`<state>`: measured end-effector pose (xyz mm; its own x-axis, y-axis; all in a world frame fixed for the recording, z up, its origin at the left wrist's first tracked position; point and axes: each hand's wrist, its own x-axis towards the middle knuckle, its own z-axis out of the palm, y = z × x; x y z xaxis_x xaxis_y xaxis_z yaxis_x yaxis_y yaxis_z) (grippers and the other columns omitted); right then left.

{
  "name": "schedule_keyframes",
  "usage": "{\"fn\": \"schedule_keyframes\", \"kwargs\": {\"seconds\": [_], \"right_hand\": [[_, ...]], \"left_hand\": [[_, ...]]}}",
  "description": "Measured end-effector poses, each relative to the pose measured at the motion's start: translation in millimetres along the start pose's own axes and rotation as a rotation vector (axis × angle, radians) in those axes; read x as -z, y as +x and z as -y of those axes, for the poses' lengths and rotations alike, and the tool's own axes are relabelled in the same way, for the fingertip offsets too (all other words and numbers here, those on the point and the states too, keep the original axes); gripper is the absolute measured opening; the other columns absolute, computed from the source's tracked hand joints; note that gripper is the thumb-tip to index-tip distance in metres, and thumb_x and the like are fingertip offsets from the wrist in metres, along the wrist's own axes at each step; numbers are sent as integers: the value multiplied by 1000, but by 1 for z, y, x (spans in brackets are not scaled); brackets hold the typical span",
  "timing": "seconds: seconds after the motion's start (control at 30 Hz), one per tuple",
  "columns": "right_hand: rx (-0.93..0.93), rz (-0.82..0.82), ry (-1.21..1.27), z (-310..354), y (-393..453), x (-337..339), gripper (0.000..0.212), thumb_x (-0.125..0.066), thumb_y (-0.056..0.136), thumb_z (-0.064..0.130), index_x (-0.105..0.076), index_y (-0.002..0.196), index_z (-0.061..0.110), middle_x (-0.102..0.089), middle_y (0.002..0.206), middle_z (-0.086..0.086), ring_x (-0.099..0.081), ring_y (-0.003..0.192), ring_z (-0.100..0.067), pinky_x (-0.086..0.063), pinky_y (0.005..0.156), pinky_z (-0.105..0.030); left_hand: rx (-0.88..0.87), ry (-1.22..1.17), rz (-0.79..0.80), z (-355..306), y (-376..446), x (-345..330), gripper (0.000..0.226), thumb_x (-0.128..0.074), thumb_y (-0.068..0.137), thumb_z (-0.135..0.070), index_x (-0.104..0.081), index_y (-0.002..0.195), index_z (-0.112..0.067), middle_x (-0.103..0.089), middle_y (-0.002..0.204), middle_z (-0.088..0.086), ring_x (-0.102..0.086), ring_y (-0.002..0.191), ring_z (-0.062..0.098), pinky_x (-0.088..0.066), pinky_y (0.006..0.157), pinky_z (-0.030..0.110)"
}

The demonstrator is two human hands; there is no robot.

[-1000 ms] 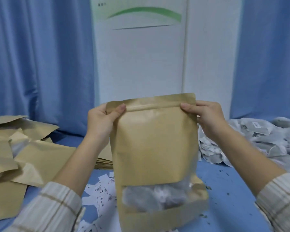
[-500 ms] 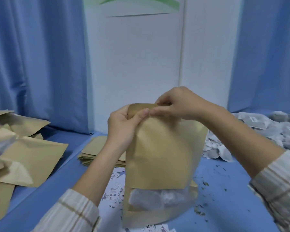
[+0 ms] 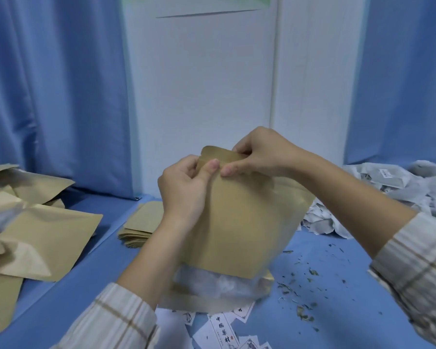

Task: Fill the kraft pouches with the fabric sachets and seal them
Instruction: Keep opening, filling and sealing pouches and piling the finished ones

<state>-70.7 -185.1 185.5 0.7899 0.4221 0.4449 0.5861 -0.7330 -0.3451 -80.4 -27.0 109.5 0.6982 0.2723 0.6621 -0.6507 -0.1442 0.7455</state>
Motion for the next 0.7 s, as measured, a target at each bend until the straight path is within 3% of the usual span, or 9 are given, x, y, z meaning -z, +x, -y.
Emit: {"fn": "schedule_keyframes", "kwargs": {"seconds": [0.1, 0.2, 0.33, 0.43, 0.53, 0.7], "right_hand": [[33, -64, 4, 1, 1, -4, 56, -79, 68, 43, -38, 46, 12, -23, 42, 6, -24, 45, -10, -15, 40, -20], [43, -58, -35, -8, -4, 2, 53, -77, 67, 47, -59, 65, -3, -34, 54, 0, -28, 53, -8, -17, 45, -21], [25, -64, -58, -24, -14, 10, 58, -78, 66, 44, -62, 80, -10, -37, 61, -6, -32, 60, -9, -19, 50, -22], [-12, -83, -65, -32, -17, 12, 55, -79, 64, 45, -59, 69, -6, -35, 59, -5, -27, 56, -8, -16, 46, -20], [-23, -106, -47, -45, -22, 14, 60, -80, 62, 46, -40, 53, 2, -26, 55, -1, -21, 52, -8, -14, 44, -21], [-73, -125, 64, -59, -27, 12, 56, -80, 60, 47, -43, 50, 5, -24, 47, 7, -23, 47, -8, -15, 39, -16]], "left_hand": [[-41, 9, -16, 0, -3, -3, 41, -71, 83, -22, -49, 48, -25, -36, 43, -13, -29, 51, 7, -24, 51, 26], [-38, -24, -40, 2, 2, 5, 38, -72, 83, -22, -49, 52, -21, -37, 47, -12, -31, 55, 10, -25, 54, 29], [-12, -68, -32, 5, 10, 15, 48, -73, 81, -22, -39, 47, -17, -28, 49, -13, -26, 58, 12, -20, 55, 30], [-4, -96, -76, 9, 12, 18, 42, -74, 80, -21, -46, 54, -5, -32, 56, -3, -28, 61, 15, -21, 55, 30], [11, -126, -89, 11, 16, 24, 44, -74, 80, -22, -50, 68, 13, -38, 65, 8, -31, 65, 19, -25, 60, 31], [38, -170, -71, 15, 19, 27, 43, -75, 79, -21, -55, 77, 17, -44, 77, 9, -34, 71, 21, -27, 68, 33]]}}
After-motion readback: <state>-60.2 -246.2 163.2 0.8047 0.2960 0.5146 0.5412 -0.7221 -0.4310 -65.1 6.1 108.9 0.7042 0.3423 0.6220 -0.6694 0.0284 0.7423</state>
